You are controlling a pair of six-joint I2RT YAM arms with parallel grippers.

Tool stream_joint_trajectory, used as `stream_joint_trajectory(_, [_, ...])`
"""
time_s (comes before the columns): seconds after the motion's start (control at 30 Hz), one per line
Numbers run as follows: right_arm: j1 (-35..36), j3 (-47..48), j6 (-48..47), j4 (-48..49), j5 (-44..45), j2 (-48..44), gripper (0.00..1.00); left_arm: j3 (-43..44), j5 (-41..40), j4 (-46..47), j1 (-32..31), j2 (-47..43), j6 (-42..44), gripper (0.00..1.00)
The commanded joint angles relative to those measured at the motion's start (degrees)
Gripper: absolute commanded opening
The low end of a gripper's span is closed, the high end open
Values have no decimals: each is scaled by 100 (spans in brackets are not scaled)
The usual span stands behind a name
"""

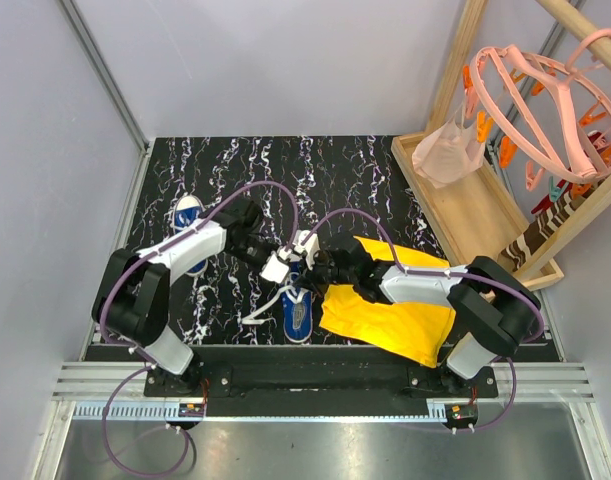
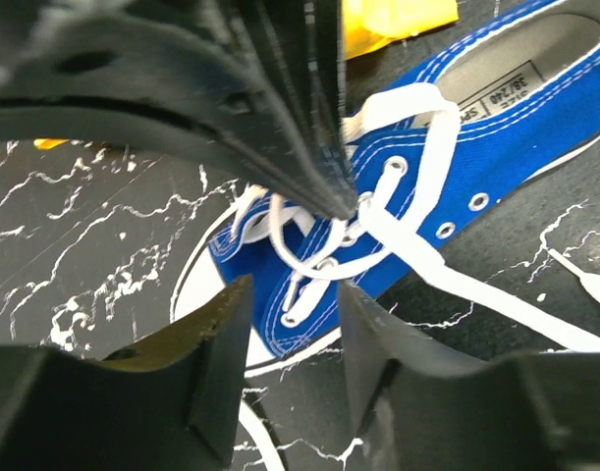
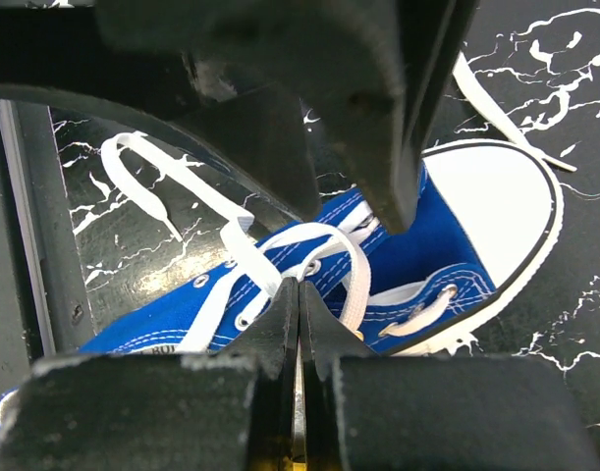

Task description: Tie the shoes

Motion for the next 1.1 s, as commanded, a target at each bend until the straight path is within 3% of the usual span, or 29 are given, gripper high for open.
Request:
stream_joint_trajectory(0.0, [-94,75,-165,251,-129,-49,0,311,111,-237,-66,167,442,38])
stream_joint_trajectory(0.57, [-129,83,-200,339,-287,13,0,627,32,-290,-119,563,724,33])
stream_joint_trajectory(0.77, [-155,110,-192,339,-217,39,0,724,32,-939,-137,686,1233,24])
stream_joint_trajectory(0.93, [-181,101,-192,339,-173,65,0,724,-47,-1169,-154,730,1497,24])
stream_joint_trajectory(1.07, [-190,119,-200,330,-208,66,0,794,-38,-1196,-154,757,1410,8])
